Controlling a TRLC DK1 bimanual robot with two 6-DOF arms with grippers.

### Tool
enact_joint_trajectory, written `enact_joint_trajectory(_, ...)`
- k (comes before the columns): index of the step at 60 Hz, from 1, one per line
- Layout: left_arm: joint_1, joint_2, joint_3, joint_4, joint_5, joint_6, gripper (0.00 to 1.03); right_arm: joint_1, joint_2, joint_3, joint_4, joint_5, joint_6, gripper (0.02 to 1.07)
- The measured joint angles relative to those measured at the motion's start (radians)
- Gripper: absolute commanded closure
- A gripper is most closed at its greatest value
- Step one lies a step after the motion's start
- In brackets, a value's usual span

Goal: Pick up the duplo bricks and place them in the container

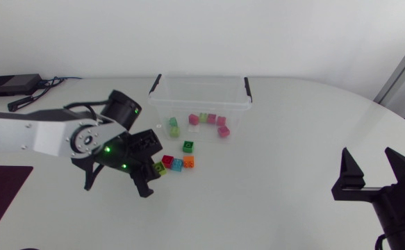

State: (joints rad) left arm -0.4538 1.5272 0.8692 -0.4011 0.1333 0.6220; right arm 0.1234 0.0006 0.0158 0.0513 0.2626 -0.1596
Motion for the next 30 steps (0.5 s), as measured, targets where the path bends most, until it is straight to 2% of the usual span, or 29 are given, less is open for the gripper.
enact_joint_trajectory(6, 0.015, -0.063, 0.125, -0.071, 0.006, 0.000, 0.74, 0.000, 0.000, 0.000, 0.000, 0.000, 0.000, 0.07)
enact_joint_trajectory(14, 0.034, -0.079, 0.281, -0.067, 0.026, -0.014, 0.73, 0.000, 0.000, 0.000, 0.000, 0.000, 0.000, 0.07)
enact_joint_trajectory(30, 0.034, 0.045, 0.428, 0.105, 0.045, -0.136, 0.72, 0.000, 0.000, 0.000, 0.000, 0.000, 0.000, 0.07)
